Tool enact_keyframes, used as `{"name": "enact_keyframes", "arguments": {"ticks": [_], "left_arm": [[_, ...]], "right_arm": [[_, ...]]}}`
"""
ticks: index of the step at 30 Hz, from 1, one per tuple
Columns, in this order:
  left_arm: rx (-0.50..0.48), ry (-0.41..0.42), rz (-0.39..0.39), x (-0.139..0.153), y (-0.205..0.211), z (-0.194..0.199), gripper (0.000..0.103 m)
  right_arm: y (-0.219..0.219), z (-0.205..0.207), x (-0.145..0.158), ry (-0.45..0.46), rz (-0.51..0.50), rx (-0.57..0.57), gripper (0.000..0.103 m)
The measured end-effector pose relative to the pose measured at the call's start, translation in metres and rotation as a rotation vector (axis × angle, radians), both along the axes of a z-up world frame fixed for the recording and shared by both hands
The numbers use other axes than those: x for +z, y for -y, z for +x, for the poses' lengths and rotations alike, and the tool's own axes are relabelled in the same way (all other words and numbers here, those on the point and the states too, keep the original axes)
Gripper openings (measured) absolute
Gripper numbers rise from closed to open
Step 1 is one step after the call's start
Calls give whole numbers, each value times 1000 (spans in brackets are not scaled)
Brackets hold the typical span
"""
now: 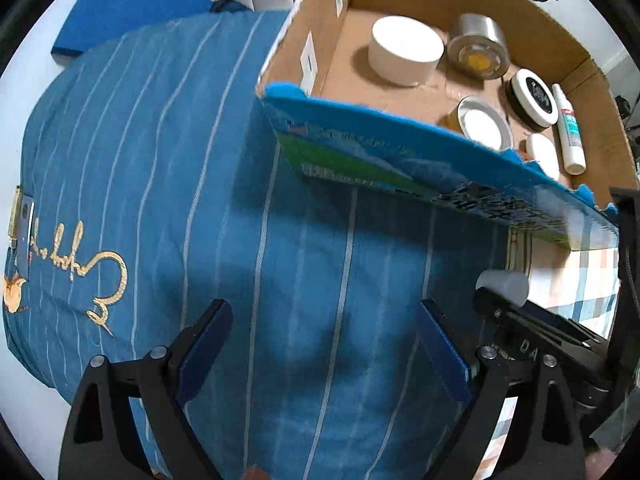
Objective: Organize rigid objects
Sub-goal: 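Grasp the small white cylinder on the bed with the right tool and lift it over the box, then lower the white cylinder into the box and open the right tool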
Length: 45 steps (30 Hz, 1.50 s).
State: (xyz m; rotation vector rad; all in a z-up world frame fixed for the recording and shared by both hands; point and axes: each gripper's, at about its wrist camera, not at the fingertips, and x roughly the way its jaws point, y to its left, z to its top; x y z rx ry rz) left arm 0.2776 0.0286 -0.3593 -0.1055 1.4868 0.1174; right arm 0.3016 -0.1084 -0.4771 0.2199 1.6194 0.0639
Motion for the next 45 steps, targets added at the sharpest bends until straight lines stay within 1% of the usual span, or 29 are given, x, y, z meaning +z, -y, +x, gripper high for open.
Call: {"name": "enact_keyframes", "arguments": {"ticks": [1,2,3,7,10,12,14,18,19,20,22,25,28,33,36,40,43,44,45], "left_arm": [[2,1,-1,-1,0,0,93],[3,4,-3,-1,-1,1,93],[3,7,-6,0,0,0,93],[-8,20,-1,6,5,-4,93],[-13,44,-18,22,11,-11,93],[-24,54,-18,35,14,-17,93],[-42,80,-26,53,24,-19,93],[-76,146,-37,89,40,-16,93],[-93,163,-41,99,45,-14,93],[-104,173,-44,106,46,-10,93],[-116,201,-40,117,52,-1,93],[-130,235,-41,132,58,13,93],[-142,257,-41,139,61,28,93],[-170,251,-48,133,65,69,93],[-158,235,-75,122,60,96,93],[-156,169,-109,93,56,130,93],[-137,119,-105,70,50,150,93],[-130,107,-102,63,49,154,93],[-126,101,-104,57,47,160,93]], "right_arm": [[-1,0,0,10,-18,4,47],[-1,0,0,14,-27,15,38],[-1,0,-1,9,-28,20,33],[3,-5,4,-6,-40,31,33],[7,-16,18,2,-36,57,33],[12,-26,33,11,-19,71,33],[21,-40,55,35,-2,77,33],[35,-51,99,96,3,92,33],[39,-51,109,110,3,95,33],[43,-51,123,132,3,94,33],[46,-46,143,154,1,91,33],[54,-35,172,188,19,81,33],[56,-21,194,235,24,78,33],[53,17,205,269,26,69,33],[50,49,200,279,16,62,33],[48,86,183,272,2,45,33],[44,113,161,248,14,38,33],[41,124,149,236,15,37,33],[40,128,142,229,12,35,33]]}}
